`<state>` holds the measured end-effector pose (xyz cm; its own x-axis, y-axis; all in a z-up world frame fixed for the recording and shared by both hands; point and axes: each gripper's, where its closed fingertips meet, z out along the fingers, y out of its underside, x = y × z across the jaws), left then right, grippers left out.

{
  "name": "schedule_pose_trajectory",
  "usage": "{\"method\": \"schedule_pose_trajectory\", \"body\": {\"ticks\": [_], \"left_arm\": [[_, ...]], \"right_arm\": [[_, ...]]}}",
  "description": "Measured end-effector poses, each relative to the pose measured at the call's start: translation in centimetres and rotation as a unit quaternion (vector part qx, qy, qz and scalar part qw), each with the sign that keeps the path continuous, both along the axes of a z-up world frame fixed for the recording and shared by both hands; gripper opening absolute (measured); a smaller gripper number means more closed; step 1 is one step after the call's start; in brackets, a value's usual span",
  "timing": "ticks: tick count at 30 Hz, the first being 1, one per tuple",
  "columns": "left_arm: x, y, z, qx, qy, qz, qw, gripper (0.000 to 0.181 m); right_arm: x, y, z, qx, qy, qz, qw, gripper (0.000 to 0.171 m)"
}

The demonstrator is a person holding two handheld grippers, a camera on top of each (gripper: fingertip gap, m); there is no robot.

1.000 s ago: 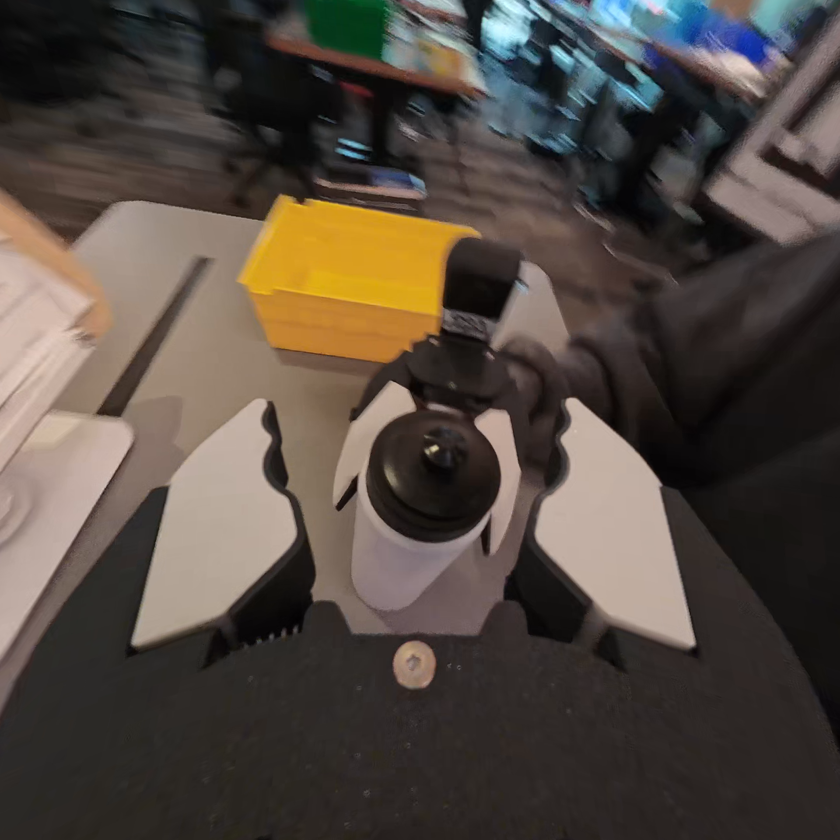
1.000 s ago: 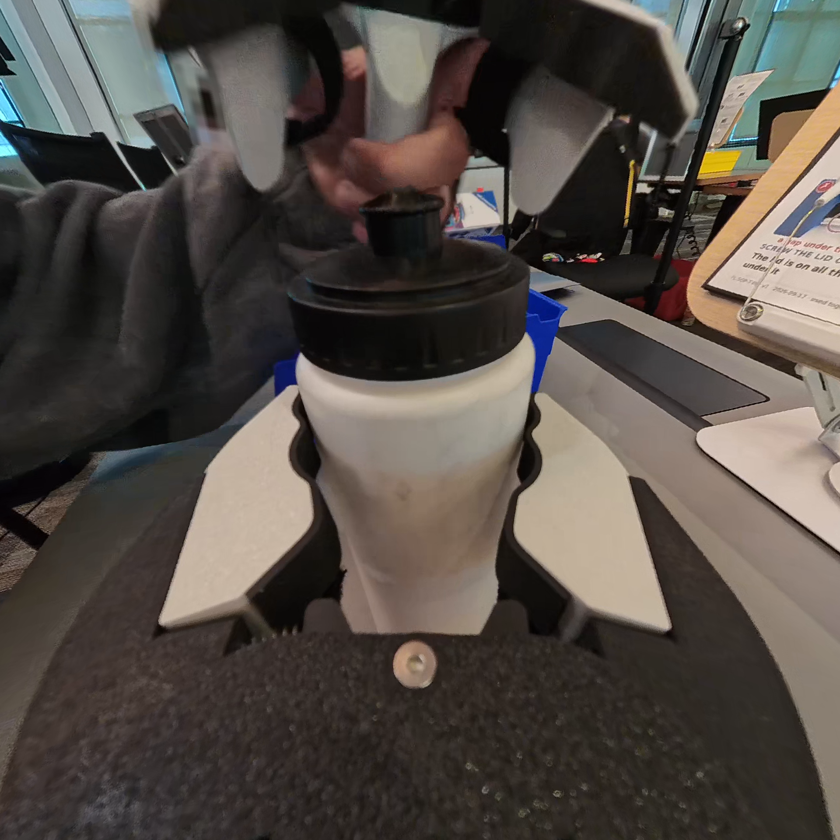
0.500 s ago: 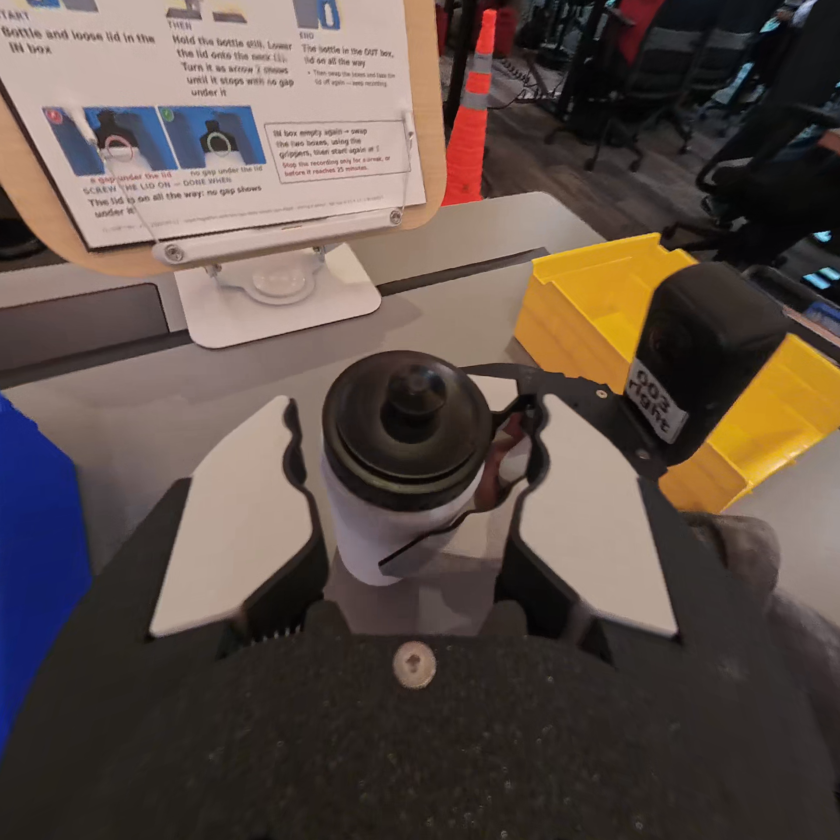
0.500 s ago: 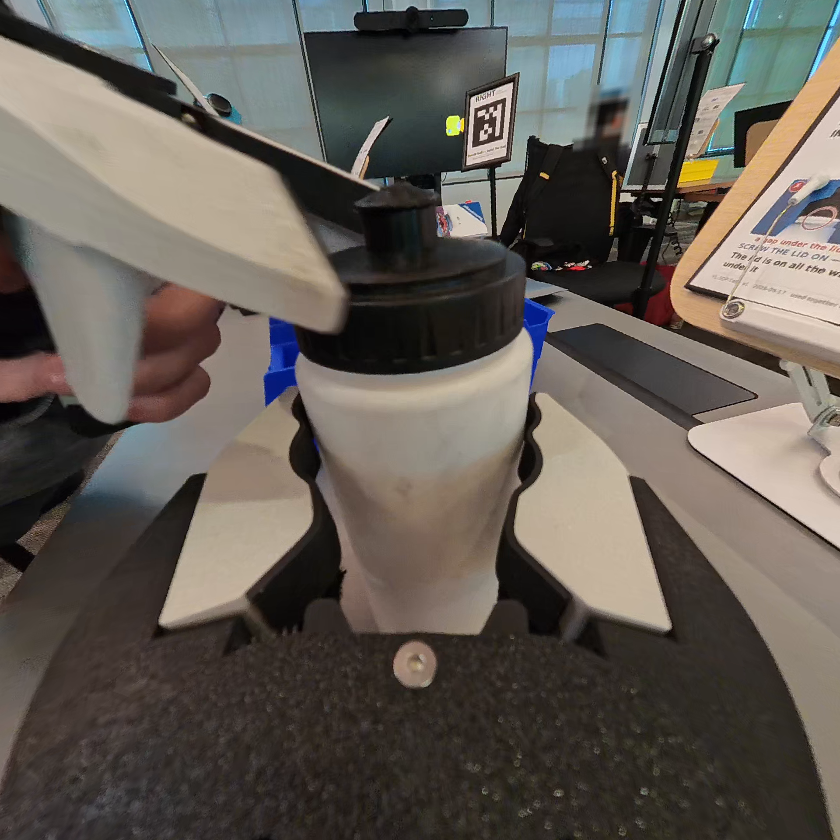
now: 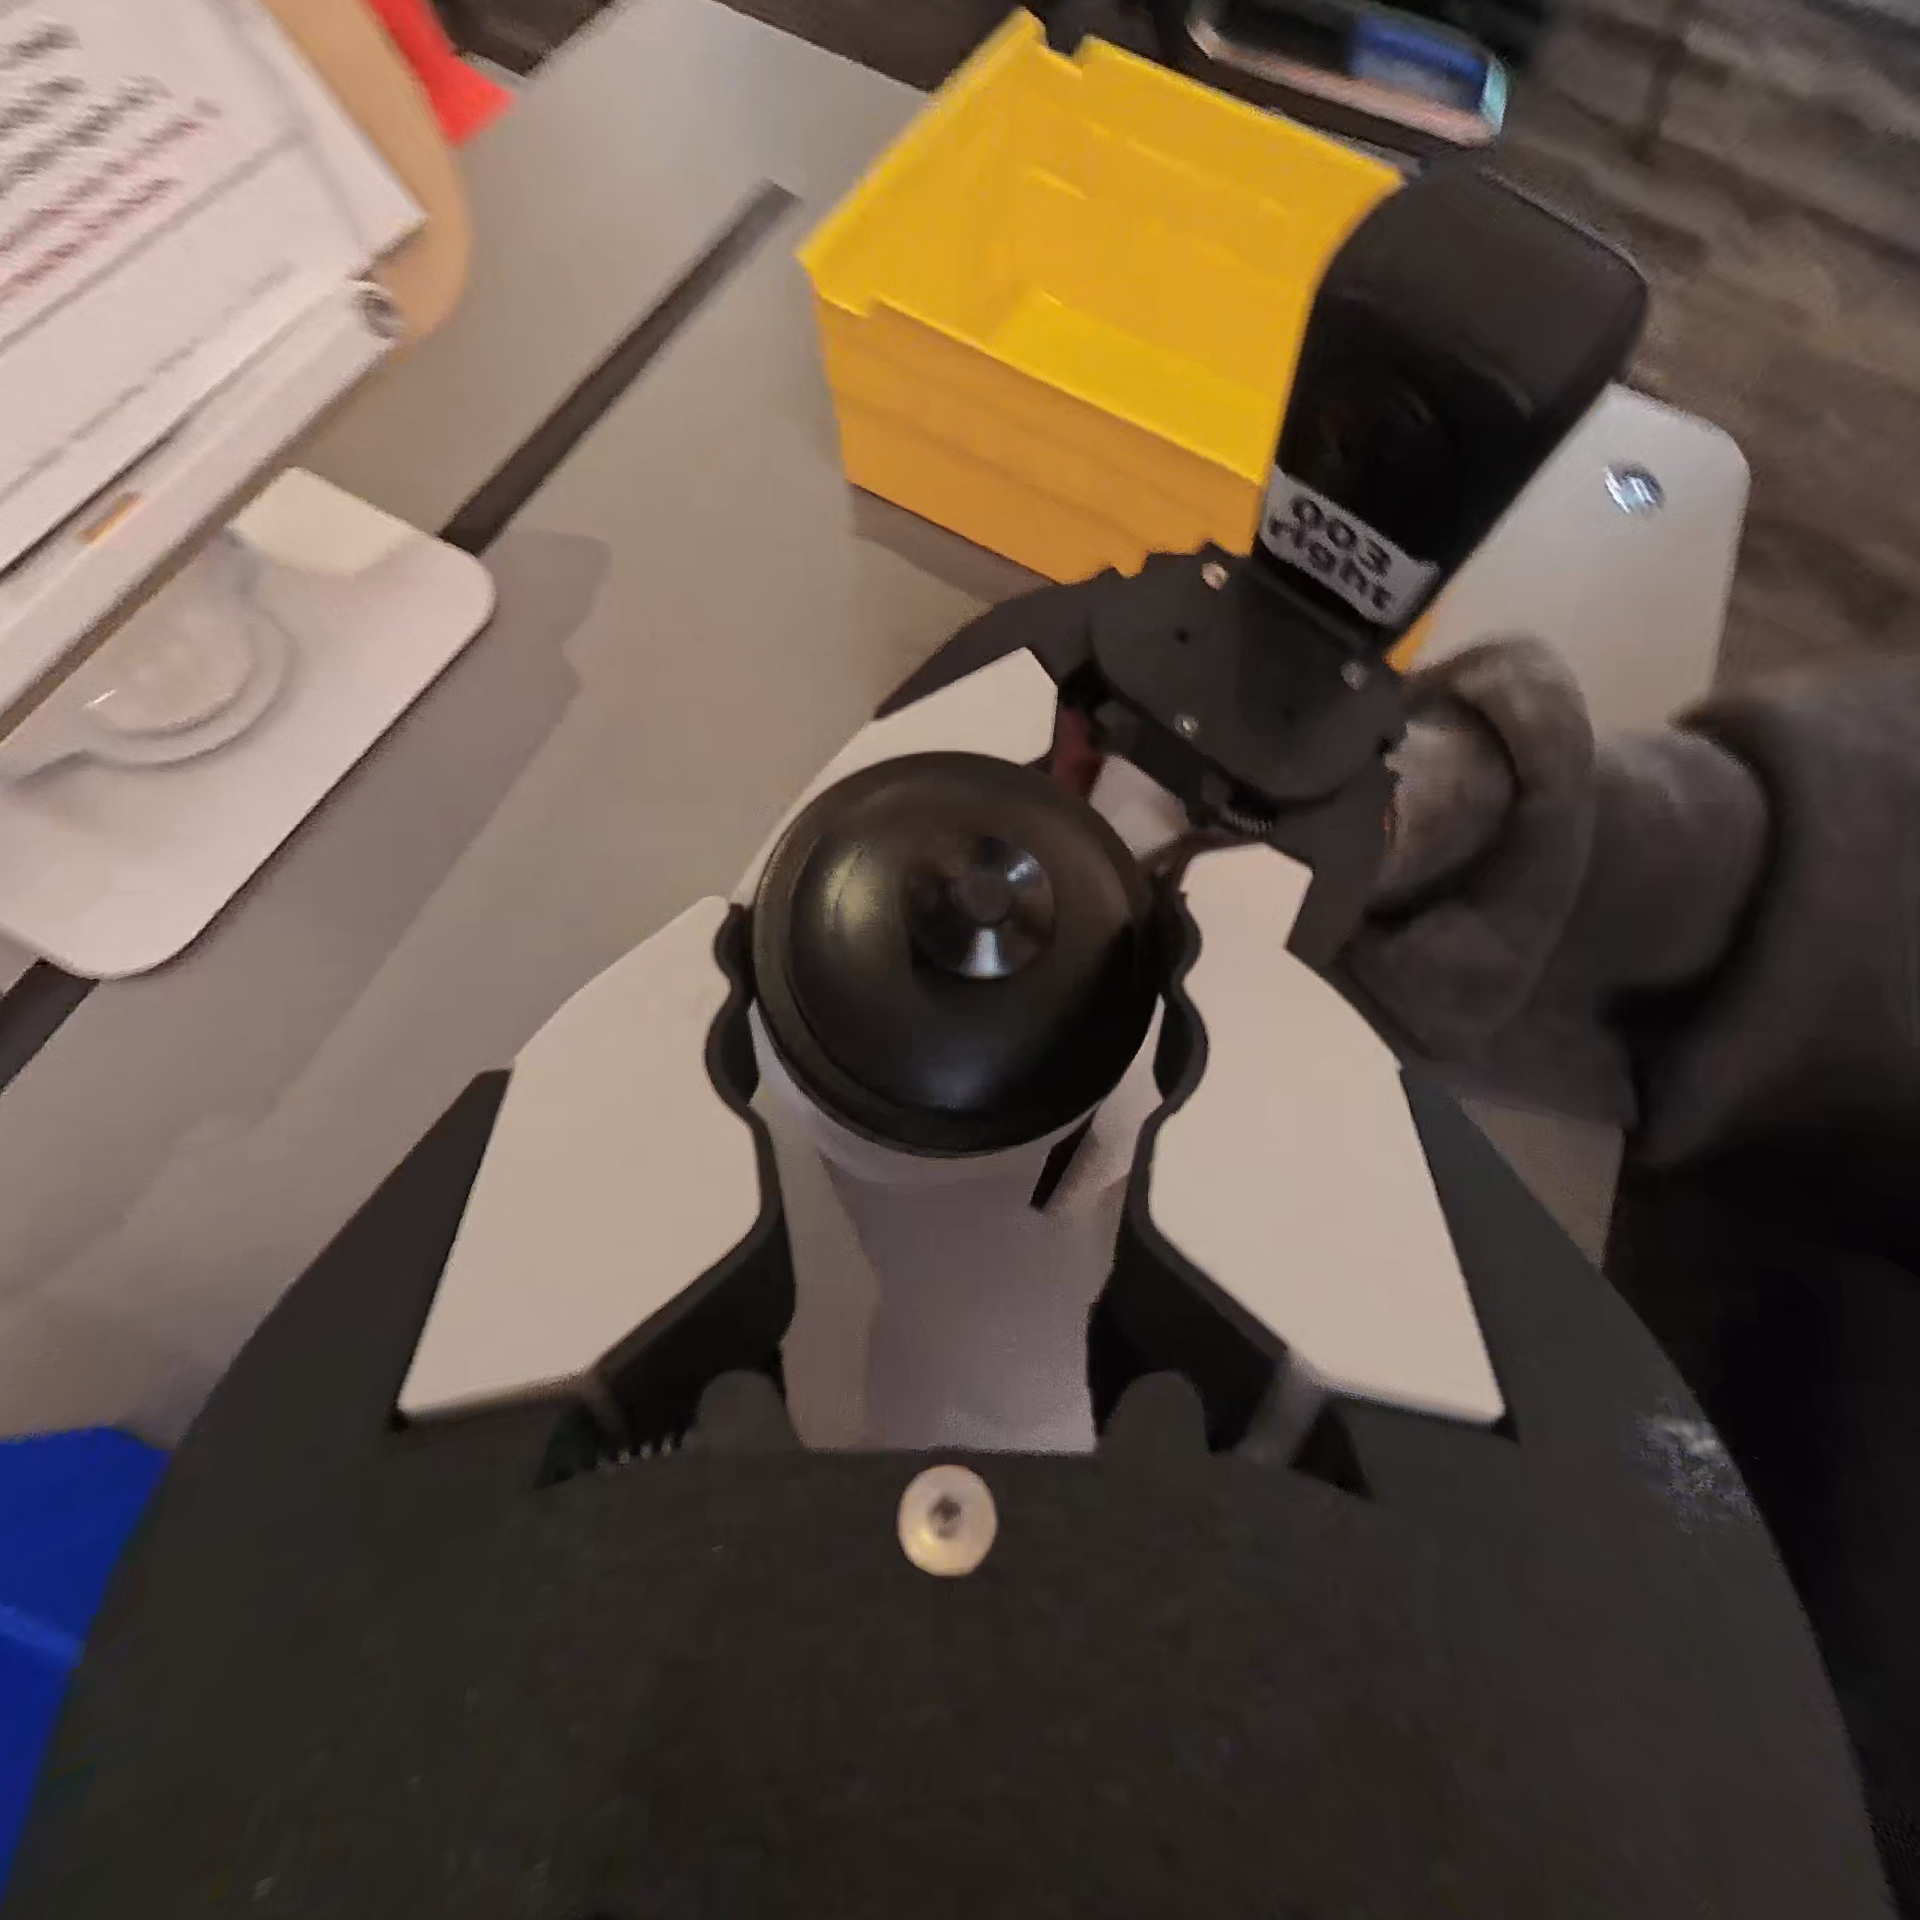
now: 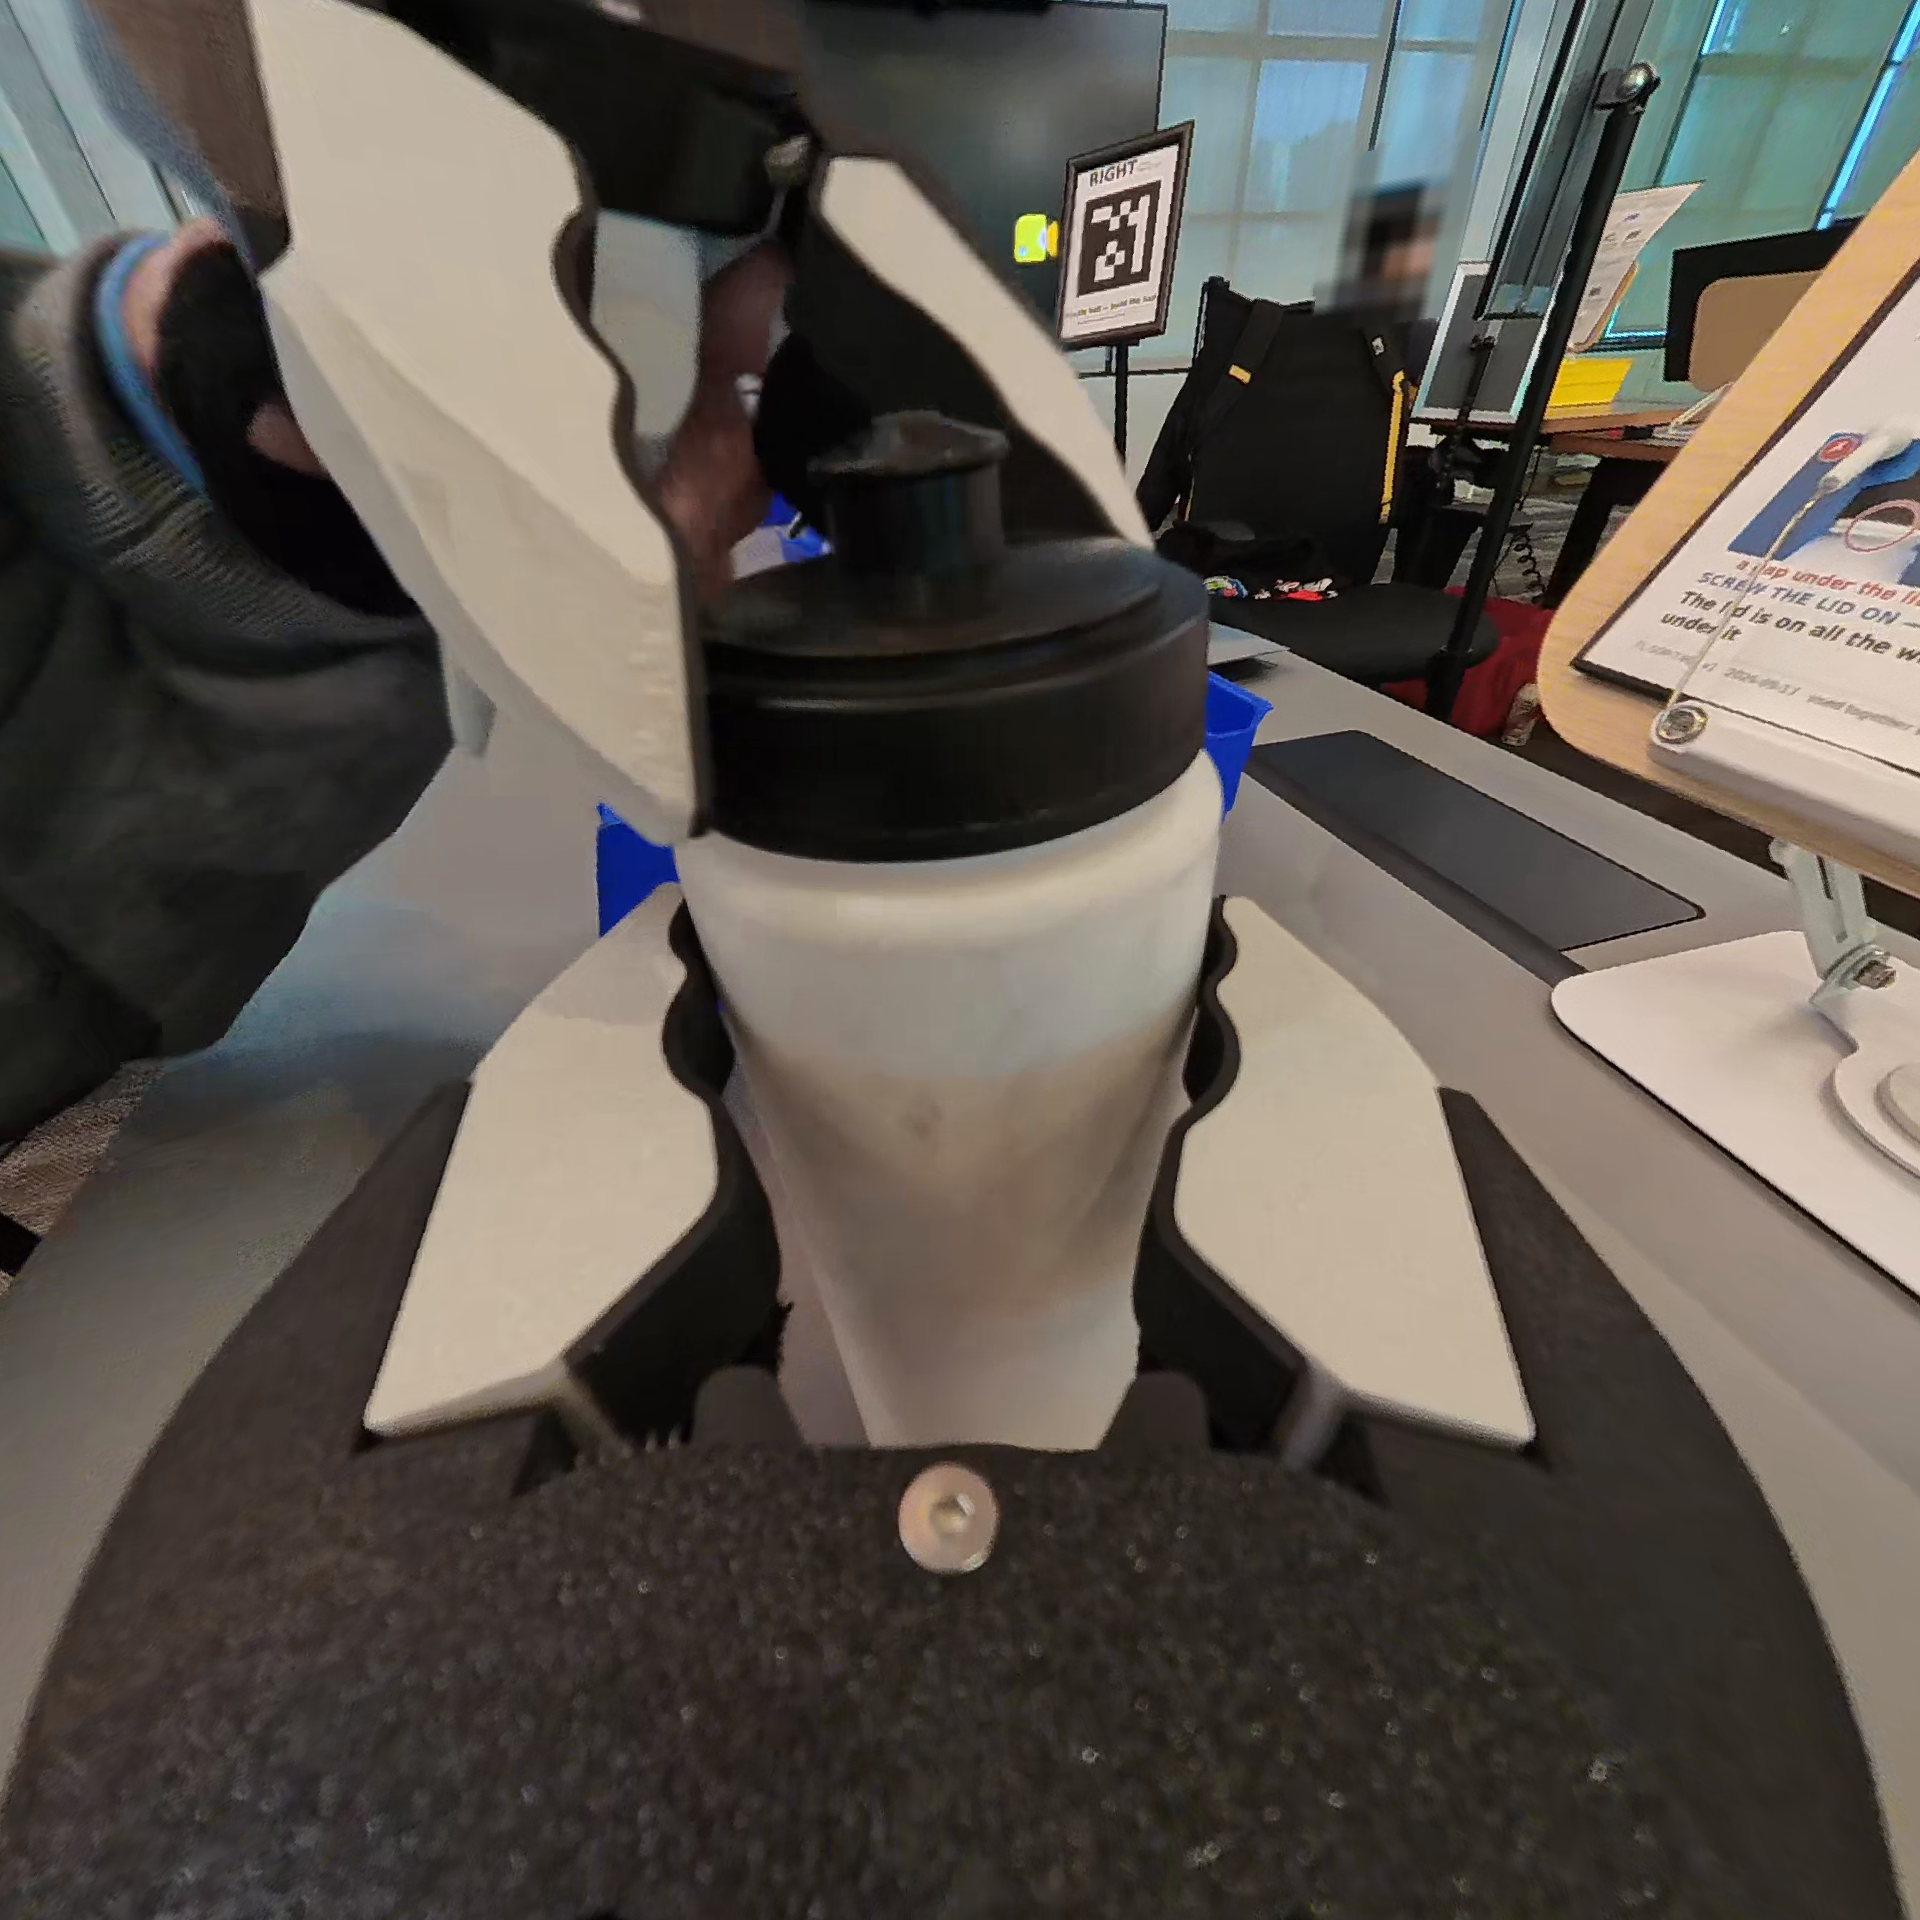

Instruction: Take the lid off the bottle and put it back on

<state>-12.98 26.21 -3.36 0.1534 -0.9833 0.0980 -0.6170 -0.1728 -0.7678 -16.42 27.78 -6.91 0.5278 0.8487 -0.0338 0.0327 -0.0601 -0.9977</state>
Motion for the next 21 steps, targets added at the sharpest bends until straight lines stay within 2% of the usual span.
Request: {"method": "schedule_pose_trajectory", "body": {"ticks": [4,10,16,21], "left_arm": [[-0.7,-0.4,-0.2,0.007,0.063,-0.142,0.988,0.075],[-0.4,0.1,-0.5,0.013,0.117,-0.296,0.948,0.074],[-0.5,0.1,-0.5,0.024,0.110,-0.367,0.923,0.073],[-1.1,-0.3,-0.5,0.035,0.107,-0.399,0.910,0.073]], "right_arm": [[-0.4,-0.2,0.0,0.004,-0.008,0.001,1.000,0.087],[0.5,0.3,-0.4,-0.002,-0.015,-0.010,1.000,0.086],[0.7,0.3,-0.4,-0.006,-0.019,-0.015,1.000,0.086],[0.2,-0.2,-0.4,-0.004,-0.010,0.012,1.000,0.085]]}}
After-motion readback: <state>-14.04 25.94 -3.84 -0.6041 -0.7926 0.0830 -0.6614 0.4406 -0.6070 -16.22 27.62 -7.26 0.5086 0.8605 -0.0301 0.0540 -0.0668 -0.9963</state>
